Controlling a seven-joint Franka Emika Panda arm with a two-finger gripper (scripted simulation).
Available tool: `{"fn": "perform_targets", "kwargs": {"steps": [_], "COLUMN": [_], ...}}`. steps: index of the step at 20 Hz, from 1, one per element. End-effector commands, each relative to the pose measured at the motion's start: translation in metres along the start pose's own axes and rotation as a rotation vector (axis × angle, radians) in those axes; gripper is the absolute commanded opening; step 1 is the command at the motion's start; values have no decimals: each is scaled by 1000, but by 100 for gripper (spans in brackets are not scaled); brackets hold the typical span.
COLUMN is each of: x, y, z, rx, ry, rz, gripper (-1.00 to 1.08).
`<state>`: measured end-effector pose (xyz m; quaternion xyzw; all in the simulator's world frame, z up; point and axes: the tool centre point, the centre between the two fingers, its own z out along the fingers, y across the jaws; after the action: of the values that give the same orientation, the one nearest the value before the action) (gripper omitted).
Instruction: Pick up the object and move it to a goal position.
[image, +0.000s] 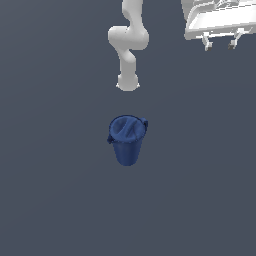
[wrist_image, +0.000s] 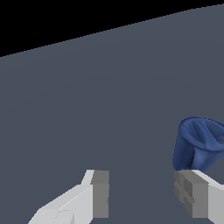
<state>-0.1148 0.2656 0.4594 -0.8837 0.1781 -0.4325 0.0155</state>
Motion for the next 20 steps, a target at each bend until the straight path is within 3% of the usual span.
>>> {"fn": "perform_targets", "kwargs": {"steps": [1,10,20], "x": [-14,-62,-108], "y": [0,26,104], "z": [15,85,171], "rx": [-24,-136,-290], "ry": [32,138,242], "rz": [10,41,74], "gripper": [28,28,28]}}
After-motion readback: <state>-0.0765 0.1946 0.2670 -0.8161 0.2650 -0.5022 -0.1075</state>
